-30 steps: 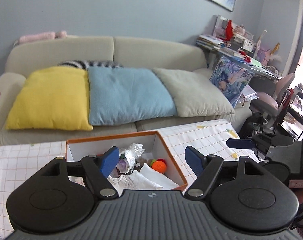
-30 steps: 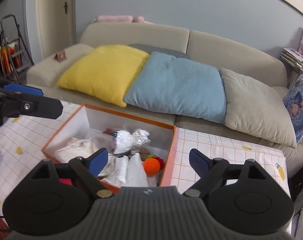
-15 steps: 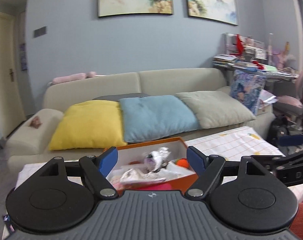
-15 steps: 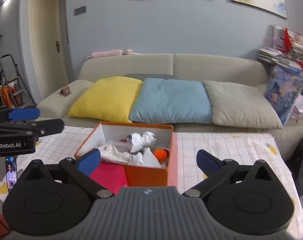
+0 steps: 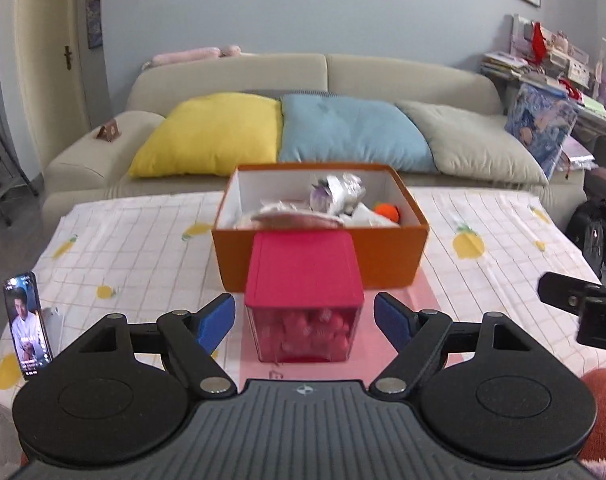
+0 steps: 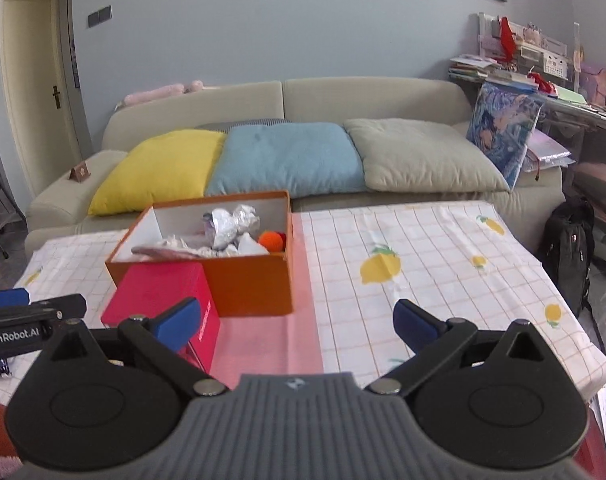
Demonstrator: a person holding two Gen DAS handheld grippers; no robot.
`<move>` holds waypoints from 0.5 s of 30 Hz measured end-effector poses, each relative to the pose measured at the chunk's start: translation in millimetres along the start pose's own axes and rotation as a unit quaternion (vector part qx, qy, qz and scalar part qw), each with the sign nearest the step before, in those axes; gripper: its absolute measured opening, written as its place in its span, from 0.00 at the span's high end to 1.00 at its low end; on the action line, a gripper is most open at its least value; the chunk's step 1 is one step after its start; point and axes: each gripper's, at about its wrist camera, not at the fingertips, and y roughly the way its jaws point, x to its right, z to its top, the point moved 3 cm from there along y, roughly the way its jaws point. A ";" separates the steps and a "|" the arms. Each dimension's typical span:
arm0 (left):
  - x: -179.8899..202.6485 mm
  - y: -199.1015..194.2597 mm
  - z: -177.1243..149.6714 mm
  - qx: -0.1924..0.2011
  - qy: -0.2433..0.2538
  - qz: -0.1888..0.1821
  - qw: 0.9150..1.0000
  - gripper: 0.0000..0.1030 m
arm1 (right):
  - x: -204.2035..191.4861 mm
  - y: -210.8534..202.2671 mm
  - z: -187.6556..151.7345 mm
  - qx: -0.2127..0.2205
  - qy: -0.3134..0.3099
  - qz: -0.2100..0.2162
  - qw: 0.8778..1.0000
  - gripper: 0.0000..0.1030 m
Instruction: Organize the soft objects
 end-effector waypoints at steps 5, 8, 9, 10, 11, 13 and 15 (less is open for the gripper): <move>6.3 -0.8 -12.6 -0.017 0.009 0.000 1.000 0.10 | 3.3 17.7 -11.9 -0.051 0.003 -0.002 0.999 0.03; 8.9 2.9 -14.9 -0.027 0.016 0.002 1.000 0.10 | 6.8 22.8 -16.2 -0.066 0.012 0.000 0.998 0.03; 9.6 5.2 -15.9 -0.032 0.016 0.002 0.999 0.10 | 7.8 23.8 -16.4 -0.067 0.014 0.000 0.998 0.03; 9.6 7.1 -17.1 -0.038 0.015 0.002 0.999 0.10 | 8.6 24.4 -17.1 -0.068 0.015 0.000 0.998 0.03; 9.5 9.0 -18.3 -0.044 0.014 0.002 0.999 0.10 | 8.5 24.5 -17.6 -0.069 0.015 0.000 0.997 0.03; 8.9 11.3 -20.4 -0.053 0.012 0.003 0.999 0.10 | 8.6 24.8 -18.2 -0.071 0.016 0.000 0.997 0.03; 7.4 11.0 -21.0 -0.054 0.012 0.003 0.998 0.10 | 8.1 24.6 -18.4 -0.073 0.015 0.000 0.997 0.03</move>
